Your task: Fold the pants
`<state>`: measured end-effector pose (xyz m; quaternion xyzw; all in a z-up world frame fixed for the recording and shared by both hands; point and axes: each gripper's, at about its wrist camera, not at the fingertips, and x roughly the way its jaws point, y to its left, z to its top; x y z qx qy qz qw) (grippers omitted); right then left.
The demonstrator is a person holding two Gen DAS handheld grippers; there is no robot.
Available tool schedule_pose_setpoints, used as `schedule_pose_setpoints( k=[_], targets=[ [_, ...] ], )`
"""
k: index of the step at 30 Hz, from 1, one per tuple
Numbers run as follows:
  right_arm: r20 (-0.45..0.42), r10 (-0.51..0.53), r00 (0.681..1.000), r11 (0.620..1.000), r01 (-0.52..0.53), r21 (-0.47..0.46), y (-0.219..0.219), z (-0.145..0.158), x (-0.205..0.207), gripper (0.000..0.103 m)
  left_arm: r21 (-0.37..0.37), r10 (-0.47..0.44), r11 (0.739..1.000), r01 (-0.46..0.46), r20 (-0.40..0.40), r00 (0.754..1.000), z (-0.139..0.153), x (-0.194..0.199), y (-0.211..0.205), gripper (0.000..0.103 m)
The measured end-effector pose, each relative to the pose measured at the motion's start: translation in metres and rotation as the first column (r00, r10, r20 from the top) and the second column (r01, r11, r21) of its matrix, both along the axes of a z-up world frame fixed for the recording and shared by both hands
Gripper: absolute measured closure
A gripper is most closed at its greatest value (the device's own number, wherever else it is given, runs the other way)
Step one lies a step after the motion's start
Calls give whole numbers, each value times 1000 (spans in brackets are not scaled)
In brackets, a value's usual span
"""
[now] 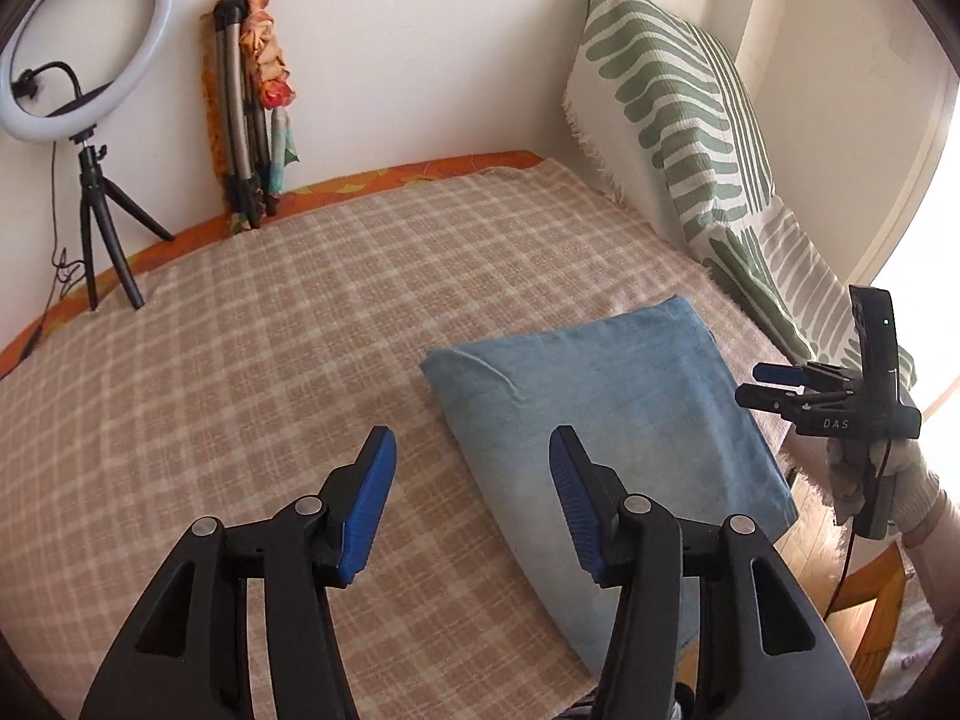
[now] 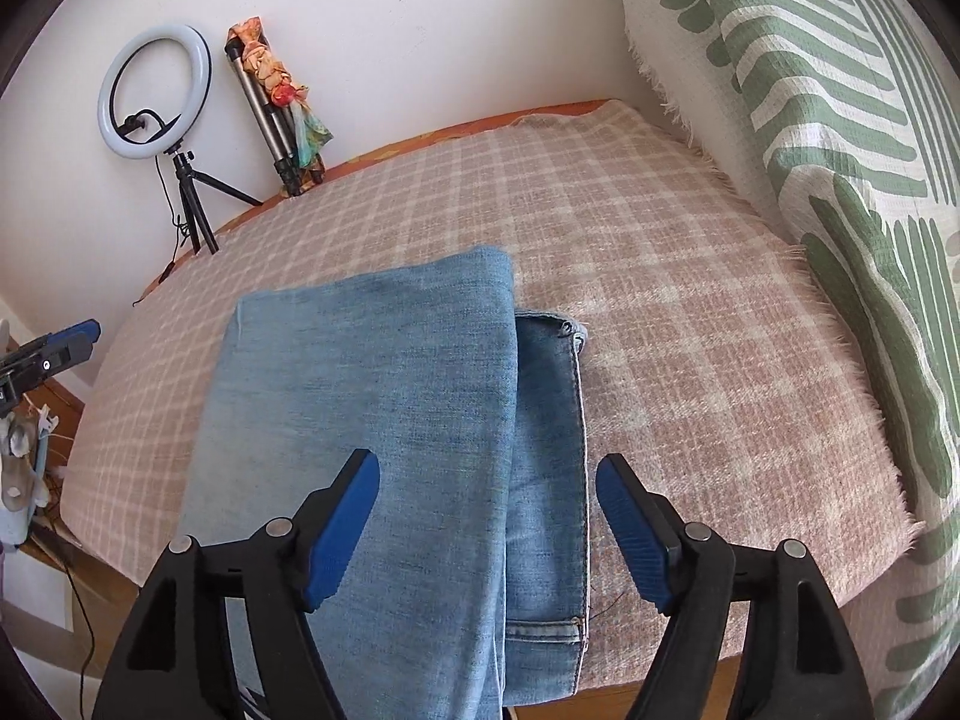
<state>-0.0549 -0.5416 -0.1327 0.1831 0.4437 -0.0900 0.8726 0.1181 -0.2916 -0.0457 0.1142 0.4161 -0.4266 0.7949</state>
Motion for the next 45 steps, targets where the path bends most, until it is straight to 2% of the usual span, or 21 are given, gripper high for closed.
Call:
schedule_pose_setpoints(
  k=[6, 9, 11, 15, 24, 33, 36, 39, 41, 43, 45],
  targets=[
    [-29, 15, 999, 1000, -15, -14, -11, -12, 12, 15, -26, 23, 999, -28, -179, 984, -45, -2, -15, 46],
    [-39, 48, 998, 999, -48, 4, -16, -18, 18, 13, -9, 38, 999, -41, -215, 976, -61, -3, -20, 46],
    [-25, 73, 997, 996, -71, 49, -21, -23, 22, 13, 3, 47, 999, -47, -234, 971, -69, -3, -23, 45],
    [-9, 99, 995, 988, -97, 124, -26, -31, 30, 13, 30, 67, 998, -61, -231, 971, -79, -5, -26, 45],
    [-15, 142, 990, 972, -136, 192, -27, -48, 43, 12, 63, 61, 997, -49, -214, 975, -91, -7, -30, 45],
    [0, 174, 985, 966, -170, 196, -27, -47, 45, 12, 32, 63, 998, -56, -265, 962, -101, 2, -30, 43],
    [-3, 186, 983, 963, -182, 199, -28, -47, 46, 14, 5, 67, 998, -69, -293, 954, -106, 3, -26, 42],
    [8, 196, 980, 956, -193, 219, -28, -46, 44, 21, -13, 65, 997, -72, -294, 954, -106, 2, -24, 42],
    [16, 200, 980, 952, -198, 233, -27, -46, 42, 27, -23, 59, 997, -68, -295, 954, -106, 1, -24, 42],
    [26, 205, 978, 944, -204, 258, -27, -47, 41, 40, -38, 40, 998, -54, -304, 952, -107, -1, -24, 42],
    [29, 192, 981, 942, -192, 276, -27, -48, 39, 43, -50, 26, 998, -42, -297, 955, -107, -5, -27, 45]
  ],
)
